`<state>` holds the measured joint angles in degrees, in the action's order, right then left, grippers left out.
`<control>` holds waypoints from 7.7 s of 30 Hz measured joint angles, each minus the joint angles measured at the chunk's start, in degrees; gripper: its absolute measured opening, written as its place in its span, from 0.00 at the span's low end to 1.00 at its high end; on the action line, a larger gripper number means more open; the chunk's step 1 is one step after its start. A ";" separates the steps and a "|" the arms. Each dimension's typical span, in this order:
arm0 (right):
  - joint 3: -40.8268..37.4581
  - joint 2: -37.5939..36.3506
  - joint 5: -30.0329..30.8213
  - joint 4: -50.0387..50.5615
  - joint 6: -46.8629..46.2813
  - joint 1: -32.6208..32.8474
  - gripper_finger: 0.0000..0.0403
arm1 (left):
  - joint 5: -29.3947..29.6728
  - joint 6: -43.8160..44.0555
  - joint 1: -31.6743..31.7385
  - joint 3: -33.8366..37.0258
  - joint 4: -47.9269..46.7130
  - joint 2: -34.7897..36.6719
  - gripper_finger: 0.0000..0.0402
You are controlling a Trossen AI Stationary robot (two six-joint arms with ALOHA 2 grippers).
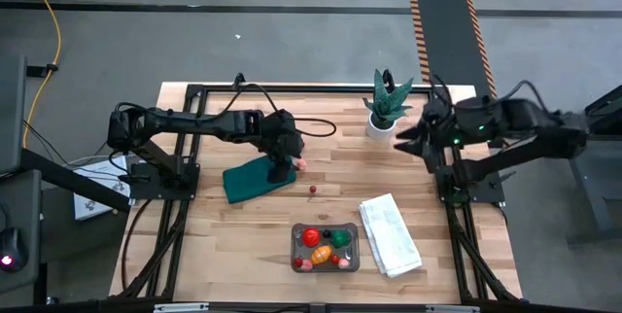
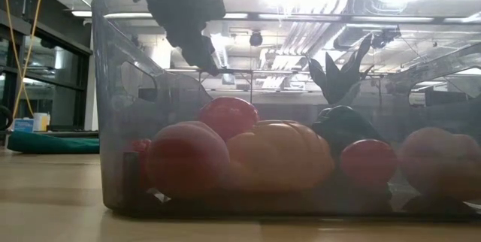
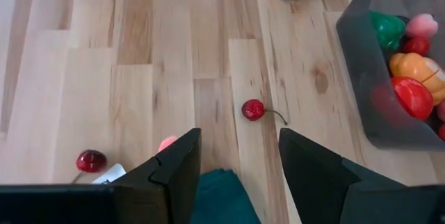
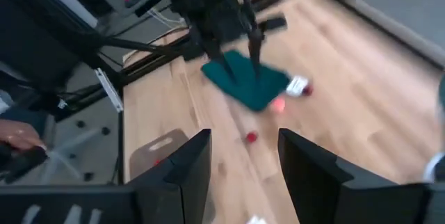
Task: Pick and placing Produce into tupperware
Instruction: Put the pink peach into the black bin
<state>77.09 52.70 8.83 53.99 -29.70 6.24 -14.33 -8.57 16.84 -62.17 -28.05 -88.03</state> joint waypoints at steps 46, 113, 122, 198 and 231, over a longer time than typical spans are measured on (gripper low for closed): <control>-26.61 -6.27 -7.57 -18.27 -8.86 -5.60 0.39 | 7.21 -8.52 0.08 -0.04 2.06 -10.93 0.66; -26.61 -6.27 -3.07 -19.14 -8.43 -5.60 0.39 | 0.11 -12.20 2.62 -1.51 2.21 -20.65 0.61; -26.61 -6.27 -3.09 -19.14 -8.36 -5.60 0.39 | 1.82 -12.22 2.62 -1.55 1.46 -20.65 0.61; -26.61 -6.27 -2.74 -19.10 -4.76 -5.62 0.39 | -3.14 -5.48 2.64 -44.07 -35.82 -20.46 0.36; -26.61 -6.29 -2.79 -19.12 -5.86 -5.61 0.39 | -12.79 3.54 -10.64 -53.42 -57.64 -20.11 0.36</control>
<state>50.48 46.41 6.04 34.87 -35.56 0.63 -27.11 -5.04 6.20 -115.59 -85.69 -108.14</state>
